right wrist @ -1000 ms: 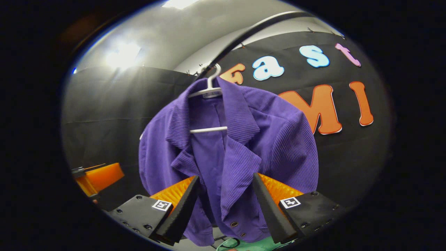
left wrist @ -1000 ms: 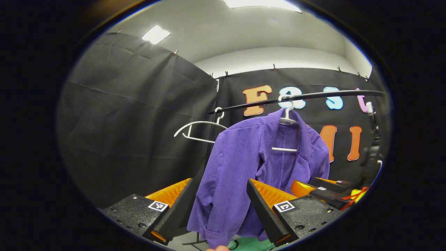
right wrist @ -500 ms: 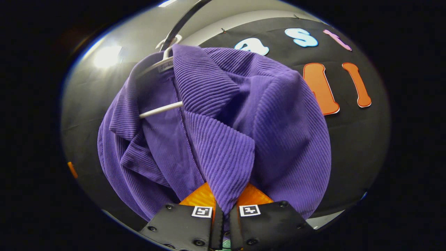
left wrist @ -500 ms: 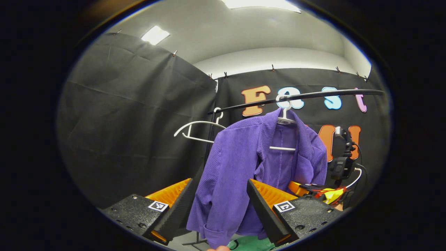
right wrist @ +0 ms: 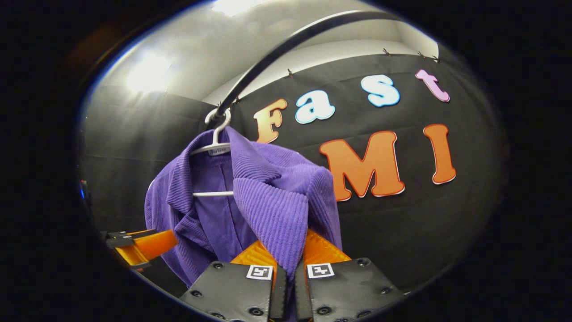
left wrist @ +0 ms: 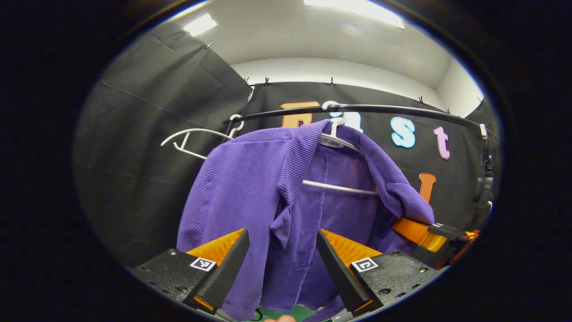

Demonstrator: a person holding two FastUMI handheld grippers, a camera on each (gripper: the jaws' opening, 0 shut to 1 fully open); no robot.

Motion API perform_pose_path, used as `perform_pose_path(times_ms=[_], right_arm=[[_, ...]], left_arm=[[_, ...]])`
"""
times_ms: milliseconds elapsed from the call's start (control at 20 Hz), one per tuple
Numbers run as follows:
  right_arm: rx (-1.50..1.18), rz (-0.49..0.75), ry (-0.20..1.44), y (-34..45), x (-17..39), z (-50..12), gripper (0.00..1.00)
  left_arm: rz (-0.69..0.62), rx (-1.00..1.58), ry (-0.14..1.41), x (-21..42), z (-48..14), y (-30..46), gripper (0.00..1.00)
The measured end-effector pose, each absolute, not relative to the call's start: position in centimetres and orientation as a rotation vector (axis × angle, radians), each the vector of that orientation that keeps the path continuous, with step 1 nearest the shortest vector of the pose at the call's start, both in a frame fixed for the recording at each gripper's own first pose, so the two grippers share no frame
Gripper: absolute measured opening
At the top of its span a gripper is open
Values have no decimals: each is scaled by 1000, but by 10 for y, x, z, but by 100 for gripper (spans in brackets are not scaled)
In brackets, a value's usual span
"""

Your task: Grasp the clothes on the hanger with both hands and then place them into the laundry hamper below.

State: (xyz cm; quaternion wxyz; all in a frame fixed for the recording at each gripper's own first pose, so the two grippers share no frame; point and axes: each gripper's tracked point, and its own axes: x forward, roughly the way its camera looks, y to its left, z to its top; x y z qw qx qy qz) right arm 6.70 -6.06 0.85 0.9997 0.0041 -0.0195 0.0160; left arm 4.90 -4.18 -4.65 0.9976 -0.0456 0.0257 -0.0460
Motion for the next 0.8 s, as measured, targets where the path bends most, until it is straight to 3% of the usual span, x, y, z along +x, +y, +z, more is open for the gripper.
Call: perform_pose_path(times_ms=[50, 250, 300, 400, 500, 550, 750, 800], right_arm=[[-4, 35, -55, -61, 63, 18, 15], [-26, 41, -91, -60, 46, 39, 15], [-22, 43, -96, -60, 44, 41, 15], [-17, 44, -103, -61, 43, 45, 15], [-12, 38, -110, -64, 43, 47, 15], [-10, 37, -115, -64, 42, 48, 15], [-3, 21, -130, -69, 42, 49, 15], [0, 13, -134, -71, 44, 50, 15]], left_arm=[[-67, -92, 30, 60, -45, -41, 95], [71, -18, 3, 96, -57, -29, 95], [108, 9, -9, 102, -59, -23, 91], [168, 77, -71, 111, -59, -12, 99], [214, 167, -108, 114, -61, 1, 92], [208, 209, -113, 116, -64, 6, 92], [206, 287, -138, 91, -39, 25, 15], [195, 288, -139, 85, -31, 28, 12]])
